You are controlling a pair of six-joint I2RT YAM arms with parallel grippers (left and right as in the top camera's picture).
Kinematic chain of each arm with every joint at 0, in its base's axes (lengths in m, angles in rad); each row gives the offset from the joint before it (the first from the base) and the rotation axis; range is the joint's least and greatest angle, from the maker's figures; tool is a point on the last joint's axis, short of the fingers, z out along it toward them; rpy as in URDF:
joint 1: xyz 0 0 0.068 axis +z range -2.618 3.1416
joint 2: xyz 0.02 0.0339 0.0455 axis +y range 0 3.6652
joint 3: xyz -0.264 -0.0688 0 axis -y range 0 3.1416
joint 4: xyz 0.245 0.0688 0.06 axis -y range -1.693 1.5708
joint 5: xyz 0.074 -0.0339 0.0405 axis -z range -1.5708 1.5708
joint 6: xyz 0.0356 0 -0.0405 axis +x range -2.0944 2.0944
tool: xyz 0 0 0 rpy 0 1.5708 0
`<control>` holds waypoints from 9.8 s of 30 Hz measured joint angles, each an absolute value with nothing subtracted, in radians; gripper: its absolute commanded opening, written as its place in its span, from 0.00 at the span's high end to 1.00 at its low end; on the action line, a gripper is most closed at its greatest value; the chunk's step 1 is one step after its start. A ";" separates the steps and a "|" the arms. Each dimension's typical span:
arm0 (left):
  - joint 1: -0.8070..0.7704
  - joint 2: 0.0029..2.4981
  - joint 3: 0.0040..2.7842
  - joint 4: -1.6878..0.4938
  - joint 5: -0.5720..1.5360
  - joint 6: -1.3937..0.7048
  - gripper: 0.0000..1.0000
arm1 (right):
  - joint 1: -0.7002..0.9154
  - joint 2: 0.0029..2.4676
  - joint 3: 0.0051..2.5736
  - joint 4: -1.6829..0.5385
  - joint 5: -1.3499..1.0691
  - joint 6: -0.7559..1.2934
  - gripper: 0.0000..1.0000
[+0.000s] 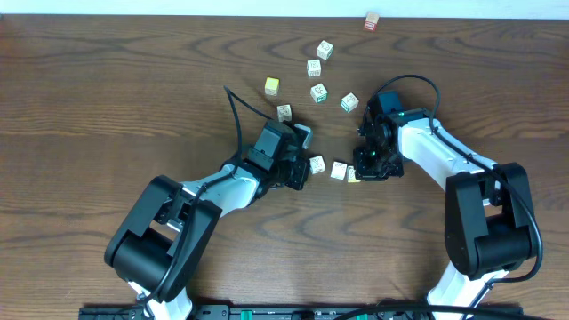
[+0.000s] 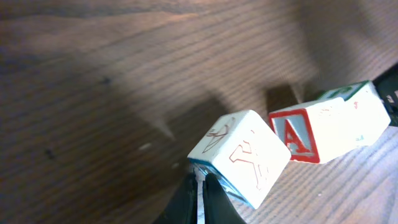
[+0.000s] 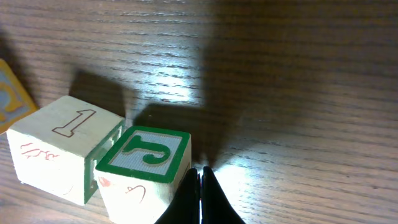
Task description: Lift 3 blocks
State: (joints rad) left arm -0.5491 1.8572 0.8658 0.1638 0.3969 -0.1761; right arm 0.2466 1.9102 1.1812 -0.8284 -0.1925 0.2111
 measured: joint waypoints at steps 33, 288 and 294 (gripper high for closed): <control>-0.555 1.857 0.866 0.163 0.360 -0.167 0.93 | 0.251 1.910 1.181 -0.700 -0.241 0.192 0.98; -0.221 1.837 1.154 -0.470 0.267 -0.056 0.93 | 0.427 1.910 1.177 -0.875 -0.236 0.342 0.99; -0.221 1.837 1.154 -0.471 0.267 -0.056 0.93 | 0.494 1.910 1.177 -0.840 -0.239 0.342 0.99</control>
State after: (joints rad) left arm -0.2207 1.8366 1.1538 -0.4706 0.2672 -0.0559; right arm 0.4938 1.9102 1.1767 -0.8398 -0.2386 0.3420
